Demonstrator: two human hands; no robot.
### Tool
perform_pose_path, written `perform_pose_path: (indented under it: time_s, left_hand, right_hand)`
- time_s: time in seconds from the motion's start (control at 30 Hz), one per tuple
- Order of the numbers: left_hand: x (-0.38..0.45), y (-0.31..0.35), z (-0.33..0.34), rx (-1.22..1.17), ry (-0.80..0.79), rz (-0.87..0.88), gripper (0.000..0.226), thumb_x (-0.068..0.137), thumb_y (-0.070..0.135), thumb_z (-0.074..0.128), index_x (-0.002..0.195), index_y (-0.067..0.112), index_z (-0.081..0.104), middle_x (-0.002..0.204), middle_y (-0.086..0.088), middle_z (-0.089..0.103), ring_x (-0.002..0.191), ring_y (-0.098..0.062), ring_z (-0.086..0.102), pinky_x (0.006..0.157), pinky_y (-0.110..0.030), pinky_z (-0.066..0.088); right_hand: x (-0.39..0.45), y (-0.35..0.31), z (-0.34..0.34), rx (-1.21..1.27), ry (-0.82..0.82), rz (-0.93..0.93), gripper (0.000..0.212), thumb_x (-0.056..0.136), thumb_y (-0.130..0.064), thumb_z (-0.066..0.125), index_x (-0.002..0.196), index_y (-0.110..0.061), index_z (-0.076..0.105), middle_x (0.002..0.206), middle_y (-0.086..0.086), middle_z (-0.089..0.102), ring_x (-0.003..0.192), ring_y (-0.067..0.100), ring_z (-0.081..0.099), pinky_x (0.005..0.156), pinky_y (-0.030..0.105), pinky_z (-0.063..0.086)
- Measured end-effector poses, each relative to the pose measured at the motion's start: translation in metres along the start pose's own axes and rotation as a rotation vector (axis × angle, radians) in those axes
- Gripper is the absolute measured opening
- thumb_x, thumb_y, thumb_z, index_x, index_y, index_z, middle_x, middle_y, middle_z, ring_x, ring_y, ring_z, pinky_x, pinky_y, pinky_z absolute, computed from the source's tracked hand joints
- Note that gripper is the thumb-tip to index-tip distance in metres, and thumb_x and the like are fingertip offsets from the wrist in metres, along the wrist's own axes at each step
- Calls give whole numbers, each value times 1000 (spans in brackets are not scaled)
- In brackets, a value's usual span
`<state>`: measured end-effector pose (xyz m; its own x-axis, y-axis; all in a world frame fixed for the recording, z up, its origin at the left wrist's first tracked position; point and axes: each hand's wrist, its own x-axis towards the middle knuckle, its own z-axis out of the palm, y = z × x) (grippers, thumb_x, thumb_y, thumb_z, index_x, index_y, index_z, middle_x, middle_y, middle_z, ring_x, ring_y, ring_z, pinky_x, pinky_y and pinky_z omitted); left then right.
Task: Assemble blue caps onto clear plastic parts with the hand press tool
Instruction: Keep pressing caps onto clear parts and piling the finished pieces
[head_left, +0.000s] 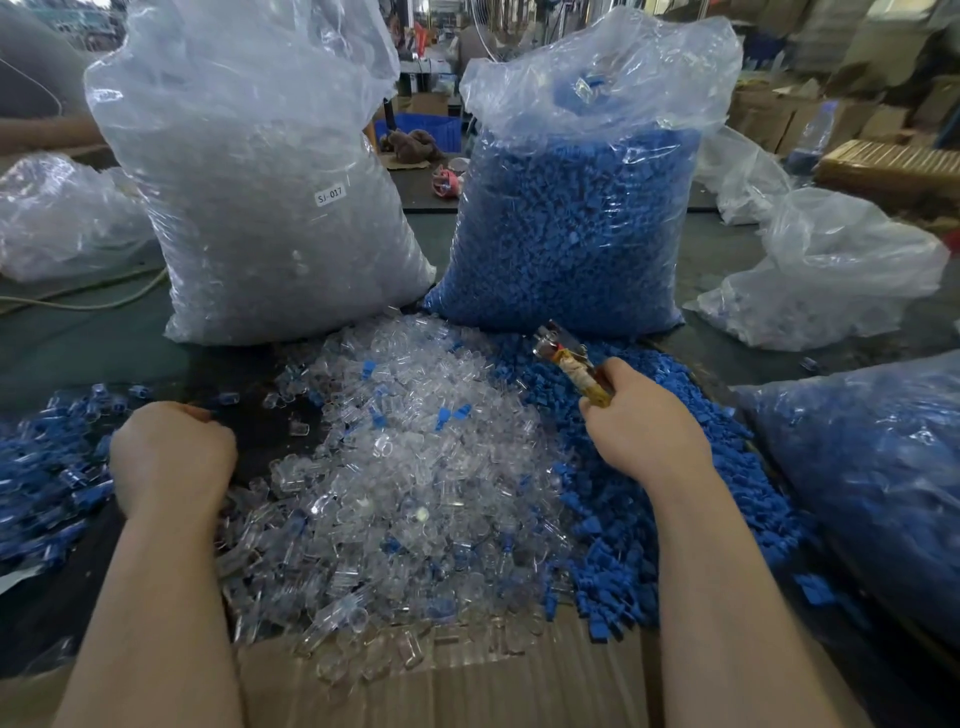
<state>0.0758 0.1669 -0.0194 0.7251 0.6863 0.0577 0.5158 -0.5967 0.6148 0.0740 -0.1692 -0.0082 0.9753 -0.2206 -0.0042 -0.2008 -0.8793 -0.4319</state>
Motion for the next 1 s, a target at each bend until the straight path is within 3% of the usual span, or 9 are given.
perform_pose_path:
  time_s: [0.13, 0.2, 0.3, 0.43, 0.57, 0.67, 0.8, 0.9, 1.0]
  left_hand:
    - [-1, 4, 2, 137, -35, 41, 33, 90, 7, 60, 120, -5, 62, 120, -32, 59, 110, -48, 54, 84, -48, 45]
    - [-4, 9, 2, 182, -22, 104, 38, 91, 14, 62, 128, 6, 61, 124, -28, 58, 113, -47, 53, 87, -49, 46]
    - [-10, 19, 7, 160, -85, 261, 26, 90, 19, 63, 116, 21, 70, 116, -13, 67, 102, -35, 60, 80, -42, 49]
    - [-16, 26, 19, 206, -276, 287, 30, 89, 16, 66, 118, 25, 68, 113, -7, 69, 94, -26, 61, 81, -37, 51]
    - [-18, 24, 22, 188, -271, 272, 23, 85, 10, 69, 105, 20, 74, 109, -10, 70, 96, -28, 62, 82, -36, 49]
    - [-19, 24, 21, 131, -247, 266, 15, 85, 9, 69, 92, 20, 75, 100, -7, 71, 88, -25, 61, 76, -32, 47]
    - [-28, 34, 16, -80, -175, 312, 8, 86, 29, 72, 90, 22, 76, 77, 8, 66, 73, -13, 60, 72, -32, 46]
    - [-37, 46, 14, -298, -195, 327, 13, 83, 33, 75, 93, 24, 75, 84, 8, 69, 81, -11, 63, 80, -36, 51]
    - [-47, 58, 15, -456, -299, 342, 19, 80, 21, 79, 99, 23, 74, 86, 8, 70, 83, -7, 65, 82, -29, 51]
  right_hand:
    - [2, 0, 2, -5, 43, 80, 14, 95, -29, 49, 106, -21, 47, 83, 3, 57, 70, 23, 55, 56, 33, 40]
    - [2, 1, 4, -6, 65, 131, 16, 94, -26, 51, 105, -16, 48, 80, 4, 53, 66, 20, 50, 51, 31, 34]
    - [1, 4, 7, -19, 84, 202, 18, 92, -23, 55, 103, -11, 48, 76, 4, 48, 61, 18, 45, 47, 28, 28]
    - [-1, 4, 11, -72, 44, 207, 16, 92, -21, 56, 100, -11, 48, 88, 8, 54, 65, 23, 50, 51, 29, 34]
    - [-2, -1, 13, -137, -7, 166, 14, 92, -22, 57, 99, -15, 48, 101, 10, 56, 72, 27, 50, 62, 33, 40]
    - [-2, -2, 13, -139, 3, 167, 14, 91, -21, 57, 100, -16, 49, 90, 6, 53, 64, 21, 45, 57, 32, 36]
    - [-3, -3, 13, -114, 29, 154, 16, 90, -22, 58, 101, -16, 48, 98, 8, 55, 71, 26, 49, 61, 33, 38]
    - [-2, -4, 13, -102, 45, 157, 17, 89, -22, 59, 102, -17, 50, 87, 5, 53, 67, 23, 48, 59, 32, 36]
    - [-1, -5, 13, -107, 24, 180, 13, 89, -20, 59, 97, -17, 49, 75, 2, 46, 60, 17, 42, 55, 32, 34]
